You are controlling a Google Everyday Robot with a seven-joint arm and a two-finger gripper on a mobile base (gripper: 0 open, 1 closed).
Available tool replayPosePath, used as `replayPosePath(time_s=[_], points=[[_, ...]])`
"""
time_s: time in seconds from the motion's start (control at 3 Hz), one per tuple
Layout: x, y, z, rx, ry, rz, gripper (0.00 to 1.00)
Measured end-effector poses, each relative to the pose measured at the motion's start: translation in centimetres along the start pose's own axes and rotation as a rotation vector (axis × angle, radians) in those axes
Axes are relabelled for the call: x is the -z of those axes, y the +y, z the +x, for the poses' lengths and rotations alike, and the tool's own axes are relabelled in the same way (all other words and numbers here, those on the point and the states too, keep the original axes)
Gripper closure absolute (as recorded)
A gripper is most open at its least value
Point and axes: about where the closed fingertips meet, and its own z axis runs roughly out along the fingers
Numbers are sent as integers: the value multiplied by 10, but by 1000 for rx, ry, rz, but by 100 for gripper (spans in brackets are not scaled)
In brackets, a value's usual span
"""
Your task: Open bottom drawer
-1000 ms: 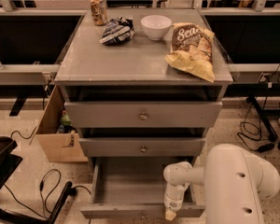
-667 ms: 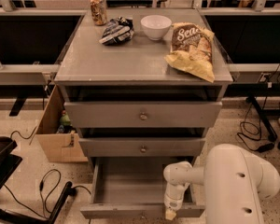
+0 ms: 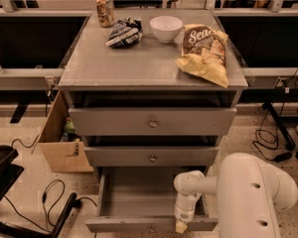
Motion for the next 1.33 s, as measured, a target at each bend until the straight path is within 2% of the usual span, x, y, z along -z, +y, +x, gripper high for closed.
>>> replayPosePath(time_s=[1.0,1.33], points=[[2,-3,-1,-1,0,-3,100],[2,-3,-1,-1,0,-3,82]])
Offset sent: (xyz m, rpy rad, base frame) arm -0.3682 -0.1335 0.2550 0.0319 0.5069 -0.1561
